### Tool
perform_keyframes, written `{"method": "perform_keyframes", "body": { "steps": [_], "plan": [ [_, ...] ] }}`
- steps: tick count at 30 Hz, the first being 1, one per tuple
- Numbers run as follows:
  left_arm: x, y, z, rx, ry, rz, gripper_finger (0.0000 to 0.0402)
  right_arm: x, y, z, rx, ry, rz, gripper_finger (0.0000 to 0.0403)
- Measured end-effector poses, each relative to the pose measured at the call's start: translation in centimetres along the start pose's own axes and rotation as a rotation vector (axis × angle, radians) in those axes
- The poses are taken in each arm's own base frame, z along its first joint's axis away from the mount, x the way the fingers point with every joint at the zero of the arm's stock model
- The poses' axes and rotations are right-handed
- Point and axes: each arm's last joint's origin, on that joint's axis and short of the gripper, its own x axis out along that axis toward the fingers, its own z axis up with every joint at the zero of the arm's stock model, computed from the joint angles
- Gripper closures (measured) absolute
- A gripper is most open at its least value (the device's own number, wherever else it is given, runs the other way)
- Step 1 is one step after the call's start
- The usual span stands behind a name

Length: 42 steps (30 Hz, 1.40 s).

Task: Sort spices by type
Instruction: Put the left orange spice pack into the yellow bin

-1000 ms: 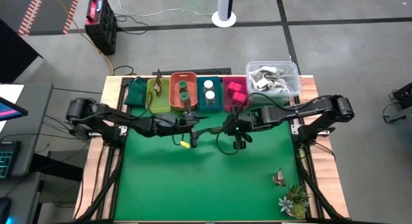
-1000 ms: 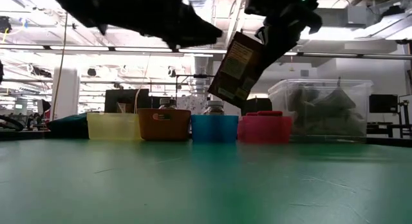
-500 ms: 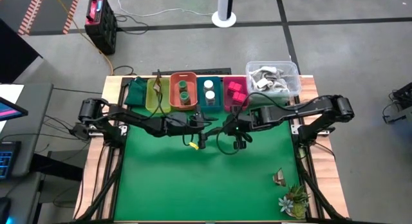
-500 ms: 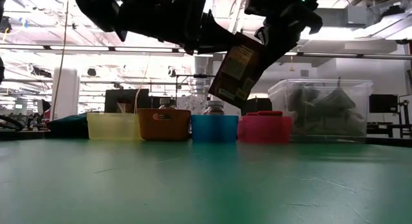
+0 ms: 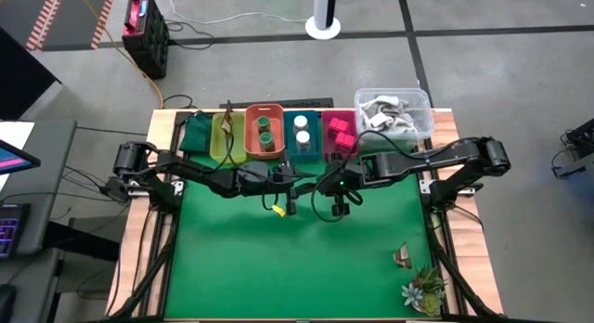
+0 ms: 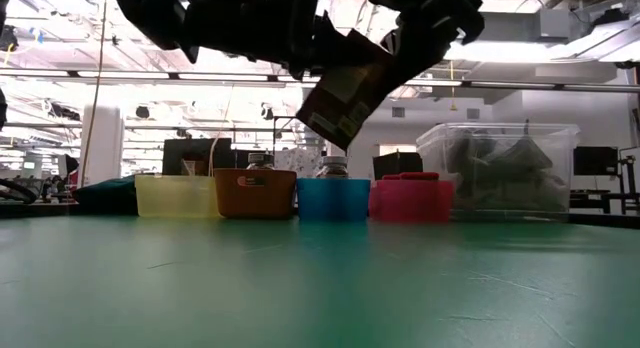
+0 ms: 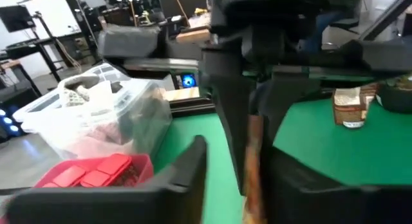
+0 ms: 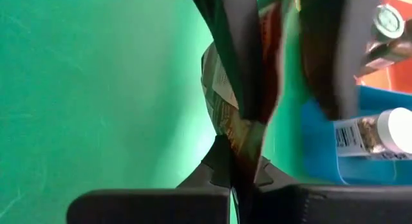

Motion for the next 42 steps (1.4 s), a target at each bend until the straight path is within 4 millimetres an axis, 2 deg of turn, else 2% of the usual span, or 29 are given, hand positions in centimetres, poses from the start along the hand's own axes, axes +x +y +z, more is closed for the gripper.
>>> {"method": "perform_keyframes", "body": {
  "steps": [4, 7, 12, 15, 18, 22, 26, 33, 42],
  "plan": [
    [0.0, -0.1, -0.1, -0.005, 0.008, -0.023, 0.0384, 0.0, 0.0, 0.3, 0.005, -0.035, -0.005, 0.0370],
    [0.0, -0.1, -0.2, -0.029, 0.014, -0.025, 0.0396, 0.0, -0.1, 0.3, 0.006, -0.032, -0.006, 0.0333],
    [-0.1, 0.0, 0.0, -0.072, 0.017, -0.004, 0.0401, 0.0, -0.1, 0.3, 0.028, -0.025, -0.011, 0.0249],
    [-0.6, 0.4, 0.6, -0.064, 0.037, 0.070, 0.0401, -0.1, -0.2, -0.1, 0.064, 0.016, -0.074, 0.0202],
    [-1.8, 0.9, 1.2, -0.044, 0.043, 0.175, 0.0401, -0.8, -0.3, -0.9, 0.095, 0.091, -0.152, 0.0173],
    [-4.4, 1.7, 1.1, -0.050, 0.026, 0.294, 0.0401, -2.5, -0.5, -1.4, 0.152, 0.110, -0.197, 0.0164],
    [-7.5, 2.5, 0.3, -0.092, -0.010, 0.445, 0.0401, -3.9, -0.3, -1.9, 0.179, 0.015, -0.200, 0.0164],
    [-11.8, 3.6, -1.4, -0.161, -0.030, 0.716, 0.0401, -4.1, -0.1, -3.3, 0.184, -0.151, -0.216, 0.0164],
    [-12.7, 6.2, -2.4, -0.126, 0.007, 0.977, 0.0401, -2.8, -0.8, -4.2, 0.234, -0.225, -0.253, 0.0164]
  ]
}}
